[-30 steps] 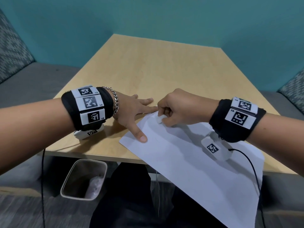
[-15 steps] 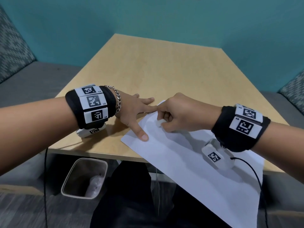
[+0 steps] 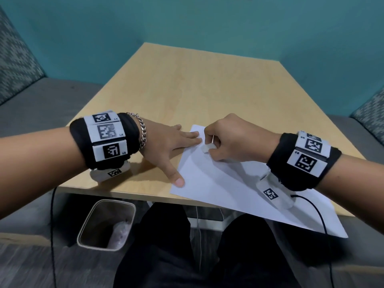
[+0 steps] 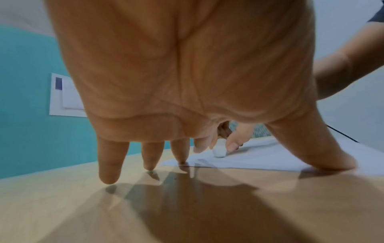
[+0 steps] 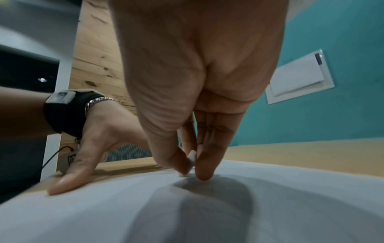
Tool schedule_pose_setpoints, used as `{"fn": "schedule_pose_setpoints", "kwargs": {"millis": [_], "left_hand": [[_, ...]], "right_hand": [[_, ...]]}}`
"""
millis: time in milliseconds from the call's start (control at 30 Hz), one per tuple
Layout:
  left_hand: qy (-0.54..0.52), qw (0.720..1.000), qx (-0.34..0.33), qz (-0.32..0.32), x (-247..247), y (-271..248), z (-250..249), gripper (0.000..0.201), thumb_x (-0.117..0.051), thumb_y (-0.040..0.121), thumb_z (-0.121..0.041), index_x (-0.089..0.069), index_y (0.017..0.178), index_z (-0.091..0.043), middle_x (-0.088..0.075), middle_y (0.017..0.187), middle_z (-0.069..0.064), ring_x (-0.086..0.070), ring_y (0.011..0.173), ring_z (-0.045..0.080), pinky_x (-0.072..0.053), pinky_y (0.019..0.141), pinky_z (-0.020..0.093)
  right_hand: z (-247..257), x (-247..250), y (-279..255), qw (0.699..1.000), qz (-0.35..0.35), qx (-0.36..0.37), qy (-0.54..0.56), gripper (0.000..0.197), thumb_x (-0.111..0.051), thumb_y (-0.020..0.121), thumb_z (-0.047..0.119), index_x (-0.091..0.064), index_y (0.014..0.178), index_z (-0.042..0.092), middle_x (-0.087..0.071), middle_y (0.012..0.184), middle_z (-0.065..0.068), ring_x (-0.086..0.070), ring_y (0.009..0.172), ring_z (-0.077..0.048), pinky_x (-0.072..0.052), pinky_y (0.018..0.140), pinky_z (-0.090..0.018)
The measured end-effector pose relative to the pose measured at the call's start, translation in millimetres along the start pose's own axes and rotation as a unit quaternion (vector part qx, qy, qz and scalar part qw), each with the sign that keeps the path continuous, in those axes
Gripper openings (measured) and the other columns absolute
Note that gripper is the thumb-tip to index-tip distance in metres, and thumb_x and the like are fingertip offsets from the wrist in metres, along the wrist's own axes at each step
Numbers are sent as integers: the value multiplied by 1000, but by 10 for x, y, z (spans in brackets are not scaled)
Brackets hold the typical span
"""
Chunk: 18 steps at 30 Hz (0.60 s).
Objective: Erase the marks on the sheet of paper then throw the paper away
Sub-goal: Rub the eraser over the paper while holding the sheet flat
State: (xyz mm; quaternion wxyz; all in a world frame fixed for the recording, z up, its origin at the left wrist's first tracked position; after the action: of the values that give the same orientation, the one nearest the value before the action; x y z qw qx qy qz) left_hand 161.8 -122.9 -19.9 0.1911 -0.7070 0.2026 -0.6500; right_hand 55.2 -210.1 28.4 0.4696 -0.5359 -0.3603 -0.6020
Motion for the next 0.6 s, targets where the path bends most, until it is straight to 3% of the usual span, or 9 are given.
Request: {"fn": "schedule_pose_setpoints", "kwargs": {"millis": [133,267,433,533,600], "left_hand": [[25,999,18,12,-16,27,20,139,-64,62,-97,14,165,-43,19,171,-25,11,162,28,-6,126,63],[10,1000,18,21,-42,59,56,140,-63,54,-101,15,160,-55,22,170,-26,12,162,32,-5,125,67],[13,999,37,36,-59,71,72,146,-62,55,-102,20,162,-47,29,169,-22,15,161,28,-3,127,62],[11,999,36,38,-67,68,77,144,-61,51,-103,18,160,-53,28,170,-21,13,161,31,-6,125,65],[12,999,34,41,-68,68,77,145,-60,49,-103,19,160,-53,28,170,-21,13,161,32,-6,126,65]], "right_hand": [[89,7,1,1000,8,5,1,15,-73,84,21,-71,98,15,-62,71,10,-59,69,-12,-55,66,-36],[233,-46,-54,998,30,47,16,16,-74,84,21,-73,99,17,-64,71,9,-58,67,-3,-55,66,-33],[98,11,6,1000,2,22,5,13,-73,81,18,-73,93,14,-65,69,6,-58,64,-7,-58,68,-41],[194,-54,-39,998,42,49,25,14,-75,83,19,-74,97,18,-70,71,4,-61,67,-8,-57,67,-34],[200,-55,-28,998,45,51,14,14,-75,84,20,-75,98,17,-69,72,4,-60,67,-7,-56,69,-34]]}}
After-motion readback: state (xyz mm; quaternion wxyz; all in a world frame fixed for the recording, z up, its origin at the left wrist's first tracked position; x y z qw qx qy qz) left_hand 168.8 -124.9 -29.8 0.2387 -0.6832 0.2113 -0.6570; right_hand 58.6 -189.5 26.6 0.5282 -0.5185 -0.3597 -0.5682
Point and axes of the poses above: each hand's wrist, its own y-axis towards the middle knuckle, its own x-axis out of the back of the hand, z = x × y, the point moved 8 cm from there along y, towards the middle knuckle
